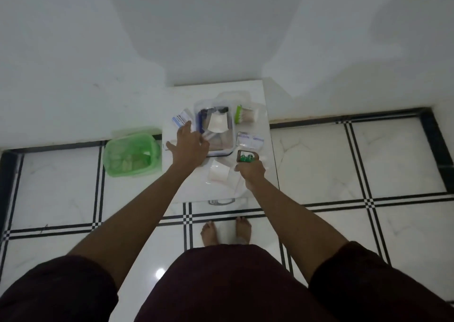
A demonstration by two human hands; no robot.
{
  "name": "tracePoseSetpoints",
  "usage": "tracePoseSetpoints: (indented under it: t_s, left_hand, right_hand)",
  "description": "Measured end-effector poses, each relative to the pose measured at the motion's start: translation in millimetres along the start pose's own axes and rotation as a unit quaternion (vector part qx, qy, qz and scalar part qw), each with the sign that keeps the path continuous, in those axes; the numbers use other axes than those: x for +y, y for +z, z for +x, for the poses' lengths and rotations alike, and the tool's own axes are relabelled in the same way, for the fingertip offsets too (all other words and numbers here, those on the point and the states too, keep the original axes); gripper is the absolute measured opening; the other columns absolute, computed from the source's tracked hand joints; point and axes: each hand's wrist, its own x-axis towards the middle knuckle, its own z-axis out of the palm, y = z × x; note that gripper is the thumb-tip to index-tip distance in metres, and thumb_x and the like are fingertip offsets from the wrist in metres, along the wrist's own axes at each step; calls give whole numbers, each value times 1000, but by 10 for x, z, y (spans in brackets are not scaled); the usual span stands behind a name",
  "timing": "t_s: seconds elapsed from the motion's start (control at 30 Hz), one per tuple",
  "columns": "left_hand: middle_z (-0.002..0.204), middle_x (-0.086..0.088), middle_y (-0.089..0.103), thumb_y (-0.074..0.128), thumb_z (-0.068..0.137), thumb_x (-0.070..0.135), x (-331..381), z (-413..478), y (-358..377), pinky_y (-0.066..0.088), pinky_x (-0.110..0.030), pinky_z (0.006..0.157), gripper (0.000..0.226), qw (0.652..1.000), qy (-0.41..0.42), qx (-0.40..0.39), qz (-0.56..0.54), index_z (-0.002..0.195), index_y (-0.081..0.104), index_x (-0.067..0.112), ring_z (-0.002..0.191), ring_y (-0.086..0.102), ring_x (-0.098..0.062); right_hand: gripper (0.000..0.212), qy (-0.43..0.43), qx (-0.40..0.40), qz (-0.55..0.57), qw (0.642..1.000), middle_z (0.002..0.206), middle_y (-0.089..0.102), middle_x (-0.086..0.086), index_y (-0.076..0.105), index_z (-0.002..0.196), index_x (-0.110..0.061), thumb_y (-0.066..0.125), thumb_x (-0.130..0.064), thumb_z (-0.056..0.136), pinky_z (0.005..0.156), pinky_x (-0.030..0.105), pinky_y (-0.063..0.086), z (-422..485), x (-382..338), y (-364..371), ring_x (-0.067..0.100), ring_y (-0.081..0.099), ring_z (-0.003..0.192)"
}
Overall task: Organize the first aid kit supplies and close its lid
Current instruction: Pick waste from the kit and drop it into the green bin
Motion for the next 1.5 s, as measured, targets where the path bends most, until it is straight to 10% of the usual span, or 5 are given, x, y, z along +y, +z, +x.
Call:
tracePoseSetpoints:
  t_s: [0.13,0.47,0.77,0.97,1.5]
  left_hand:
    - [158,-5,19,54,89,27,17,201,122,15,-66,111,27,998,-41,-40,-22,109,64,13,147,12,-22]
    - [162,-8,-10,60,85,42,-74,781,399,16,-69,110,45,987,-105,-120,22,118,57,12,148,-9,-33]
    - [161,-2,5,63,83,28,-125,918,670,9,-79,105,24,991,-111,-61,48,101,66,13,149,-2,-28]
    - [161,-3,-17,71,72,56,-15,950,607,3,-82,102,79,991,-103,-81,14,141,39,34,147,-15,-35]
    - [148,-5,42,66,73,26,-10,762,374,20,-56,114,10,961,-149,57,-225,79,69,19,139,33,-22]
  right_hand:
    - [64,99,25,-36,994,123,50,13,49,123,-5,78,-25,70,94,39,49,175,250,109,31,53,109]
    - [44,-80,101,-266,955,117,51,13,48,119,-7,66,-22,82,88,39,49,271,473,386,30,49,109]
    - [6,-87,3,-97,992,75,61,3,61,78,-9,65,-13,77,58,24,37,328,511,276,20,56,72]
    - [23,-67,-20,-67,995,58,50,-4,48,57,-17,65,-11,72,56,22,39,305,380,92,13,48,59]
    - [10,-65,-19,-30,997,81,67,6,64,82,-12,62,-10,73,63,28,52,231,235,-115,21,63,74]
